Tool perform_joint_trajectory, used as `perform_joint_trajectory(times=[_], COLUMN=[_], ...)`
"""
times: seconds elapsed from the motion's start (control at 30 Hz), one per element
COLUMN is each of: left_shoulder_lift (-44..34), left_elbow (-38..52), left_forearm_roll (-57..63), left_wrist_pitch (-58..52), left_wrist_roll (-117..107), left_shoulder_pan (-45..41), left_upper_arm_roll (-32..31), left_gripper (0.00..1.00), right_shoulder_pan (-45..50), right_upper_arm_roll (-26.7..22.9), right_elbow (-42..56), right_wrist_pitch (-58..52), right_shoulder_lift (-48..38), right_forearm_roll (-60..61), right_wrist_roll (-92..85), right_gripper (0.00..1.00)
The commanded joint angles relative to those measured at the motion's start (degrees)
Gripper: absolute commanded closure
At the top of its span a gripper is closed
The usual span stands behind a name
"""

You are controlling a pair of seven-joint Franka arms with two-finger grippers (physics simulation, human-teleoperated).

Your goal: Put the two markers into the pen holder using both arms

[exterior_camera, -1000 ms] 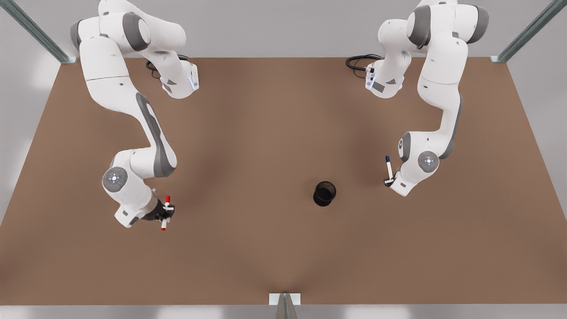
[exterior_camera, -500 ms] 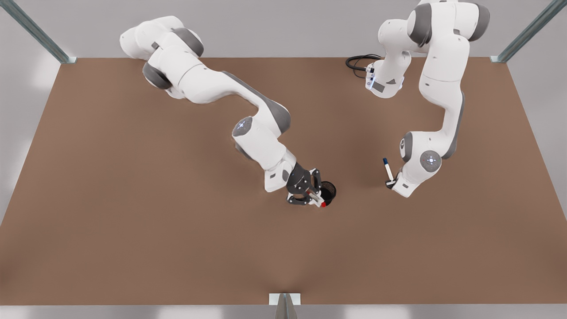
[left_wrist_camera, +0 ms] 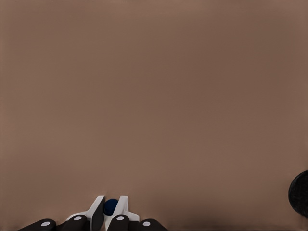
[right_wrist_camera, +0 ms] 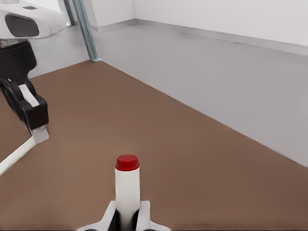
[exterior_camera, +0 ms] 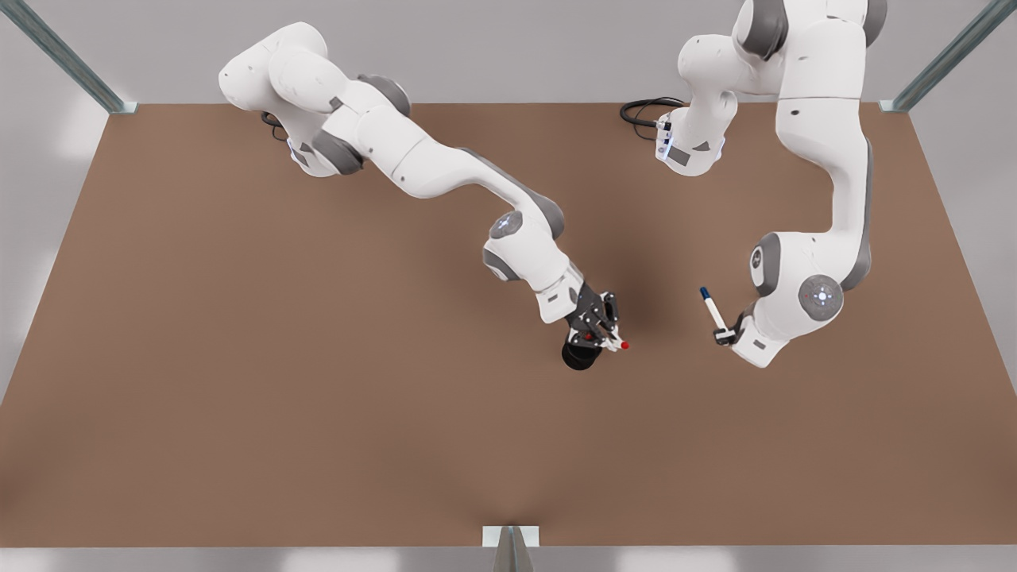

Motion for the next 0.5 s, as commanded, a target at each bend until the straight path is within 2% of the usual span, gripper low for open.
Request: perform_joint_trajectory(times=[0.0, 0.1, 0.47], left_shoulder_lift=[-0.09, 0.26, 0.62], left_elbow=[3.62, 11.36, 13.99], left_forearm_roll=[-0.76, -1.03, -1.29], left_wrist_pitch=[-13.84, -23.43, -23.43], left_wrist_roll=[2.14, 2.05, 1.96], left_shoulder_pan=[0.08, 0.08, -0.09], left_upper_arm_roll=[0.11, 0.11, -0.07], left_gripper=[0.79, 0.79, 0.79], right_shoulder_pan=[0.10, 0.10, 0.10], right_upper_arm_roll=[-0.08, -0.08, 0.00], right_elbow=[-0.03, -0.90, -4.07], right_wrist_pitch=[6.65, 10.61, 14.83], right_shoulder_lift=[1.57, 3.42, 2.98], right_forearm_roll=[-0.18, -0.27, -0.71], right_wrist_roll=[1.02, 0.48, 0.13], right_gripper=[0.79, 0.79, 0.79])
